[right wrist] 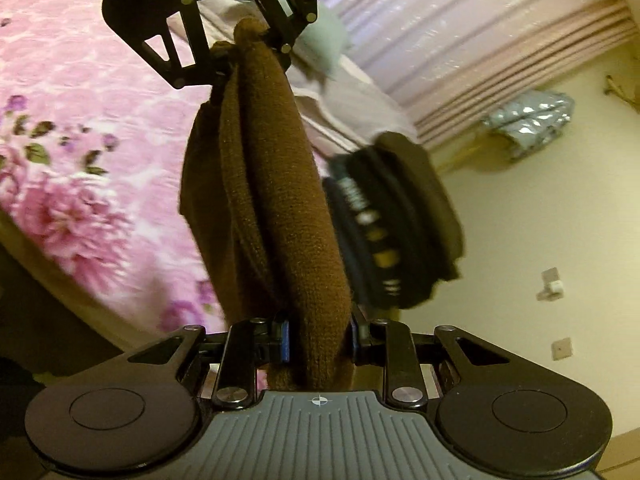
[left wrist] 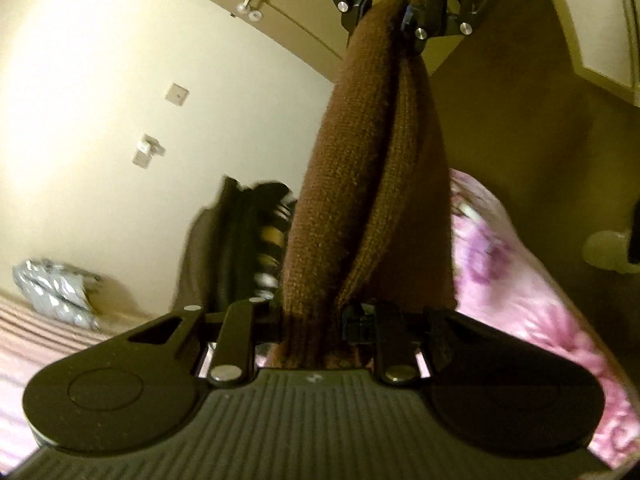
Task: Fold clothes
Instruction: 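Carry the vest with both tools over to the stack of dark clothes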
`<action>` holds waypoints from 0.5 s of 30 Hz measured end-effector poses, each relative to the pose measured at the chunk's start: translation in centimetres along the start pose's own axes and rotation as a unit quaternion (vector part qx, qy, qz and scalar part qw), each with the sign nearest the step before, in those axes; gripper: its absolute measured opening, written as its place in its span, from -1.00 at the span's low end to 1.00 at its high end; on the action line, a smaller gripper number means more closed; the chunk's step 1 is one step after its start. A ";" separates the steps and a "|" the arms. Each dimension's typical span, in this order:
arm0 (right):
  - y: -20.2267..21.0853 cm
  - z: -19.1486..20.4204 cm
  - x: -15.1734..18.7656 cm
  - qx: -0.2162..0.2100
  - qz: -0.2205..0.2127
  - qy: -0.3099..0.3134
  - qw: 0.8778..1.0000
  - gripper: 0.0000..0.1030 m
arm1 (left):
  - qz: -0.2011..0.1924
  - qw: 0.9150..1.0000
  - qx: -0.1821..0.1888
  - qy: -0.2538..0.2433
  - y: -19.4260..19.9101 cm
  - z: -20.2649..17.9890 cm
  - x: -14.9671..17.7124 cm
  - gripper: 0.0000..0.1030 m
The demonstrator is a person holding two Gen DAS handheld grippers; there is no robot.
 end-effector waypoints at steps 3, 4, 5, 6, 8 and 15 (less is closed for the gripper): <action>-2.2 -4.8 1.1 0.005 -0.017 0.000 1.000 -0.51 | 0.011 1.000 -0.022 0.012 -1.9 4.2 -2.3 -0.62; -3.1 -6.4 1.3 0.008 -0.025 0.004 1.000 -0.51 | 0.017 0.999 -0.029 0.018 -2.4 5.5 -3.0 -0.62; -3.6 -7.8 1.4 0.011 -0.032 0.007 0.999 -0.51 | 0.022 0.999 -0.036 0.025 -2.8 6.9 -3.7 -0.62; -4.2 -9.4 1.4 0.014 -0.042 0.010 0.999 -0.51 | 0.029 0.998 -0.046 0.033 -3.0 8.3 -4.3 -0.62; -5.4 -12.7 1.0 0.028 -0.063 0.011 0.998 -0.51 | 0.035 0.996 -0.070 0.048 -3.1 11.3 -5.3 -0.62; -10.0 -21.9 -2.4 0.075 -0.118 -0.009 0.990 -0.51 | 0.053 0.984 -0.144 0.088 -3.1 23.4 -4.6 -0.62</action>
Point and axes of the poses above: each gripper's, at about its wrist camera, not at the fingertips, and y roughly against the way its jaws point, z to its left, x to its underside, the point moved 3 cm from there along -y, roughly the way its jaws point, and after that the axes turned 13 degrees about x, right-handed, at the moved point
